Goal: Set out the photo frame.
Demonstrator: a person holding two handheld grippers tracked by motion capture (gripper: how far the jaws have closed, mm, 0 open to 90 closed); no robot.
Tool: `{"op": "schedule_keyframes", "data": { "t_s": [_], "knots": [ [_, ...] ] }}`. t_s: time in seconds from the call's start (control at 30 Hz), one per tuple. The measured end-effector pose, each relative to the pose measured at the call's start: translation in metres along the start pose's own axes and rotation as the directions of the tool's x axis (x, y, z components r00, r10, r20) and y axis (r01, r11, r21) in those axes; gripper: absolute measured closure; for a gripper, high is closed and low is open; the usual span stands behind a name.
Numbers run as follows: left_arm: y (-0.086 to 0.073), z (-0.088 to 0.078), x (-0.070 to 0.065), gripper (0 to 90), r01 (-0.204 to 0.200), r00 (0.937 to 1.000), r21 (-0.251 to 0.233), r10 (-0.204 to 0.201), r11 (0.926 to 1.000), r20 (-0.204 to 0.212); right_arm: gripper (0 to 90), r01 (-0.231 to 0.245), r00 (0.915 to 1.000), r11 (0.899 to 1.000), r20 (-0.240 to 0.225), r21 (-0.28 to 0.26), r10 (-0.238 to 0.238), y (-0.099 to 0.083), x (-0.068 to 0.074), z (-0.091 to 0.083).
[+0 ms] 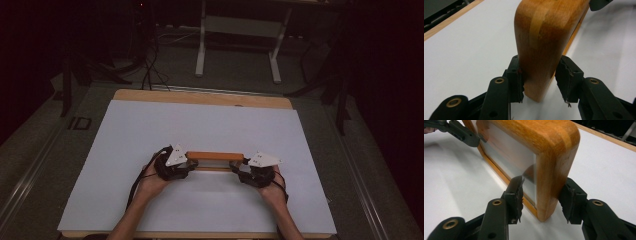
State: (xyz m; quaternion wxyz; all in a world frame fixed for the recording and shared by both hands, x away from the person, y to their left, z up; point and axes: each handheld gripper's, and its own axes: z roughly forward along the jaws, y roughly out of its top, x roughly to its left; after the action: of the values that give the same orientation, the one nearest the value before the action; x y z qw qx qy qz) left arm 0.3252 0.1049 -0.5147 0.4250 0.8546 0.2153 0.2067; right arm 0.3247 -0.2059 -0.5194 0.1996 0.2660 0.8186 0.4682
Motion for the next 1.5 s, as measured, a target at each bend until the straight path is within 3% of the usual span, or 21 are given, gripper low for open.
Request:
{"op": "schedule_keyframes", "data": {
  "t_s": [0.63, 0.97, 1.27, 1.5],
  "knots": [
    [0.005, -0.005, 0.001, 58.9, 0.039, 0.9991, -0.013, -0.038, 0.9992, 0.02, 56.1, 0.009, 1.0, 1.0, 0.001, -0.018, -0.009, 0.005, 0.0, -0.007],
    [0.009, -0.009, 0.002, 59.1, 0.077, 0.996, -0.023, -0.076, 0.9968, 0.047, 56.2, -0.011, 0.9998, 1.0, -0.016, -0.03, 0.01, 0.008, -0.002, -0.011],
    [0.01, -0.01, 0.006, 59.4, 0.14, 0.9858, -0.024, -0.137, 0.9898, 0.097, 56.6, -0.051, 0.9976, 0.998, -0.048, -0.031, 0.05, 0.01, -0.006, -0.015],
    [0.009, -0.007, 0.008, 59.6, 0.213, 0.968, -0.021, -0.208, 0.9768, 0.141, 56.6, -0.086, 0.9946, 0.996, -0.061, -0.034, 0.083, 0.01, -0.01, -0.017]
  ]
}}
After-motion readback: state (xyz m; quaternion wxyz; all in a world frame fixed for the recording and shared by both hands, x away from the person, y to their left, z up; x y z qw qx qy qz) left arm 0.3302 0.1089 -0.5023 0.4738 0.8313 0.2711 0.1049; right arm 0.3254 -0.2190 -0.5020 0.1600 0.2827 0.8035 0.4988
